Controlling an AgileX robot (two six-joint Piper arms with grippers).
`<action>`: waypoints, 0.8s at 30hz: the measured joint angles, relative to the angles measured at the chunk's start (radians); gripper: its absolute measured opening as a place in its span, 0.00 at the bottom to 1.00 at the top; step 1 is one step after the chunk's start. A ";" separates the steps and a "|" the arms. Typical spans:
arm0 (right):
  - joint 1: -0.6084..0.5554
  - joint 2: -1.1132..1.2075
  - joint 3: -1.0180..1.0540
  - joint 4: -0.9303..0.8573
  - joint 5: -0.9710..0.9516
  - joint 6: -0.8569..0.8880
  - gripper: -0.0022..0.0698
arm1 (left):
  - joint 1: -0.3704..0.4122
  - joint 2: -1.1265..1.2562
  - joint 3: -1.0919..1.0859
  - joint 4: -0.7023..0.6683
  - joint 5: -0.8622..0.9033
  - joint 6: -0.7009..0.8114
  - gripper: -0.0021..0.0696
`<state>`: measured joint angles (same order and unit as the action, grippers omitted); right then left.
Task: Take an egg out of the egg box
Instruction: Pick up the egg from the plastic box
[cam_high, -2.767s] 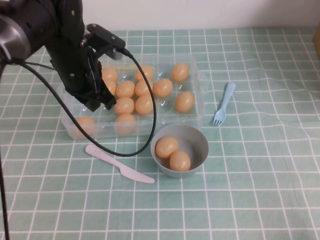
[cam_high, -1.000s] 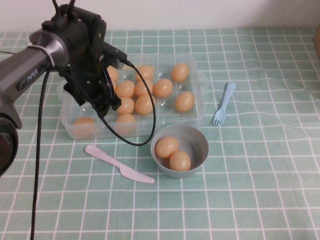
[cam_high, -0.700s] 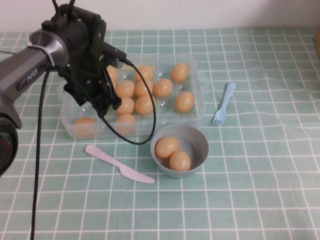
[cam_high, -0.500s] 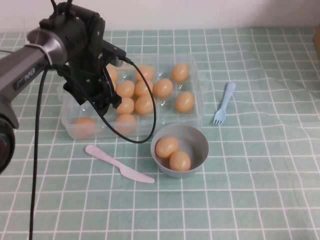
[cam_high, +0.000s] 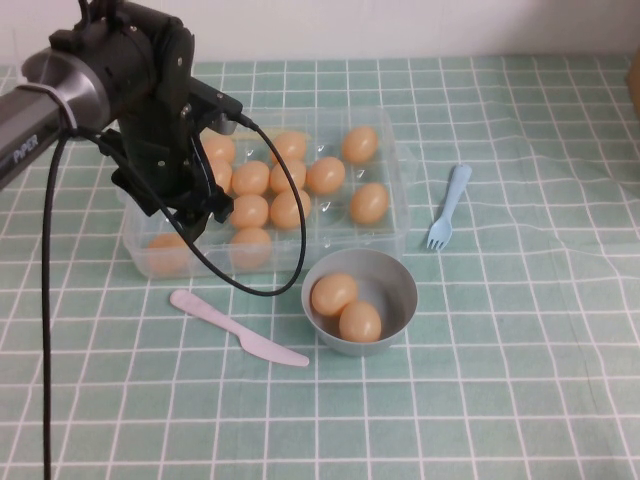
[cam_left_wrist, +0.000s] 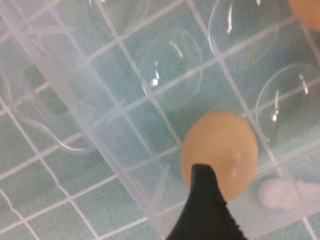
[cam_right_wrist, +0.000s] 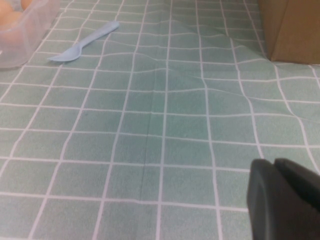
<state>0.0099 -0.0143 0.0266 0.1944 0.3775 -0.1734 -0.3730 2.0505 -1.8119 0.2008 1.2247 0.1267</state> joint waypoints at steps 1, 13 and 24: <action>0.000 0.000 0.000 0.000 0.000 0.000 0.01 | 0.000 0.000 0.004 0.000 0.000 0.000 0.63; 0.000 0.000 0.000 0.000 0.000 0.000 0.01 | 0.008 0.031 0.005 0.000 -0.015 0.000 0.63; 0.000 0.000 0.000 0.000 0.000 0.000 0.01 | 0.010 0.049 0.005 0.016 -0.026 0.000 0.63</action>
<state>0.0099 -0.0143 0.0266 0.1944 0.3775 -0.1734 -0.3628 2.0994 -1.8066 0.2172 1.1984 0.1267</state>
